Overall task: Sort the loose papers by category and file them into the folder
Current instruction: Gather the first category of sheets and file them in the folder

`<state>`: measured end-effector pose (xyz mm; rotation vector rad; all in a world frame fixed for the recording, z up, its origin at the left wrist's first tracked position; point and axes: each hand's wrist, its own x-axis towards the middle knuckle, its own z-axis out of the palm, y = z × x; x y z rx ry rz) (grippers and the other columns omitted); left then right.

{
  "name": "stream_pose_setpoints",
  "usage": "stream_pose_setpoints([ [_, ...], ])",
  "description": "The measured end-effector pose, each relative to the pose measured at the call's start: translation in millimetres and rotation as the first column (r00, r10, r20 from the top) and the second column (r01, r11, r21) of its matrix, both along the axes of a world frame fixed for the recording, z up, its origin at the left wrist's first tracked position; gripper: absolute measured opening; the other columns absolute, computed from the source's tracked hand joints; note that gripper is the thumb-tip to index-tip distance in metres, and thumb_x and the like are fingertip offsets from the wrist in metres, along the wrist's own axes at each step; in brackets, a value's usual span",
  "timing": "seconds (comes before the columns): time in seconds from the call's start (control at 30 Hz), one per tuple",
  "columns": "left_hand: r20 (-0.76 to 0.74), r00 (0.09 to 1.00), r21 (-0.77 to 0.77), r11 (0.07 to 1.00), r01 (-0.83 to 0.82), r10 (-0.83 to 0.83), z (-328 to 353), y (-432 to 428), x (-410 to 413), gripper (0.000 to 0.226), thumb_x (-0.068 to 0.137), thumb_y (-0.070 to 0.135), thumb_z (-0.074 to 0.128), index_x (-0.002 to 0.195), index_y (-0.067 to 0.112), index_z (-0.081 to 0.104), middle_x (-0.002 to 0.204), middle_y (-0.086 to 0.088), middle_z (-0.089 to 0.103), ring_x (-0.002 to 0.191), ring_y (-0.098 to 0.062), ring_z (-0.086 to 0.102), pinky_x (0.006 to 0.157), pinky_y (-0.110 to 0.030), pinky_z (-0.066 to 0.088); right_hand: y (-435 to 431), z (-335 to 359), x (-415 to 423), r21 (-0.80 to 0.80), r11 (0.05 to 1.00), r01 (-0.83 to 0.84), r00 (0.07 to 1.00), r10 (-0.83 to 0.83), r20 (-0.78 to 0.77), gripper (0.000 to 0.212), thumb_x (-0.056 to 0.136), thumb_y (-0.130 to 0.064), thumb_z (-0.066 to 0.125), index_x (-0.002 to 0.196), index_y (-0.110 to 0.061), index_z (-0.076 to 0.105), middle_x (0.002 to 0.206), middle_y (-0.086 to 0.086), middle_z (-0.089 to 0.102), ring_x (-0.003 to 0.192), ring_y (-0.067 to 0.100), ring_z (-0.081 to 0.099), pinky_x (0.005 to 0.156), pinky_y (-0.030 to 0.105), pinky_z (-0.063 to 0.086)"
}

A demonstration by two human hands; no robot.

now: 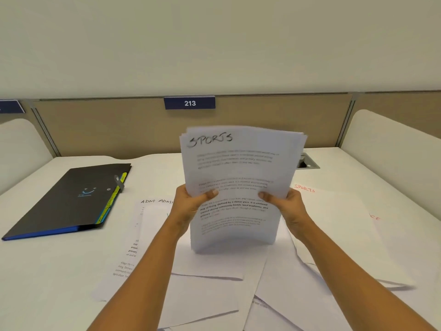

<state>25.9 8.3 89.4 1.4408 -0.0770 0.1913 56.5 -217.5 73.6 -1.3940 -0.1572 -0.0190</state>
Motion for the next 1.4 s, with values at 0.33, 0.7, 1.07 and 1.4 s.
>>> stream_pose_setpoints([
  [0.33,0.017,0.997,0.011,0.997,-0.074,0.074,4.4,0.1,4.9,0.018,0.076,0.003,0.068,0.088,0.017,0.068,0.078,0.008,0.074,0.073,-0.015,0.069,0.068,-0.032,0.058,5.3,2.4,5.1,-0.014,1.000,0.020,0.999,-0.019,0.029,0.034,0.058,-0.013,0.084,0.089,-0.016,0.071,0.085,-0.002,0.075,0.079,0.021,0.069,0.073,0.035,0.058],
  [0.7,-0.095,0.983,-0.047,0.986,-0.162,0.157,-29.4,-4.2,-9.8,0.017,0.075,0.004,0.069,0.087,0.017,0.068,0.075,0.007,0.074,0.074,-0.017,0.069,0.068,-0.033,0.057,7.8,-18.7,-1.1,-0.026,1.000,-0.005,0.999,0.004,-0.038,0.024,0.071,-0.009,0.078,0.091,-0.019,0.069,0.089,0.000,0.073,0.081,0.022,0.067,0.068,0.030,0.054],
  [1.07,-0.193,0.953,-0.005,0.971,-0.238,0.232,-38.2,-11.7,-15.3,0.010,0.085,0.016,0.063,0.094,0.019,0.064,0.088,0.000,0.069,0.083,-0.019,0.065,0.071,-0.033,0.055,11.6,-27.4,0.3,-0.088,0.995,-0.039,0.997,0.033,-0.062,0.012,0.083,-0.015,0.067,0.091,-0.024,0.067,0.091,-0.003,0.072,0.086,0.022,0.066,0.075,0.032,0.054],
  [1.4,-0.319,0.845,0.102,0.902,-0.419,0.428,-31.0,17.3,-19.0,0.024,0.083,0.003,0.064,0.107,0.006,0.063,0.102,-0.013,0.068,0.091,-0.031,0.066,0.083,-0.042,0.054,29.3,-22.4,7.5,-0.214,0.966,-0.148,0.987,0.132,-0.087,0.016,0.093,-0.021,0.056,0.107,-0.015,0.059,0.093,0.001,0.069,0.076,0.016,0.067,0.063,0.027,0.055],
])
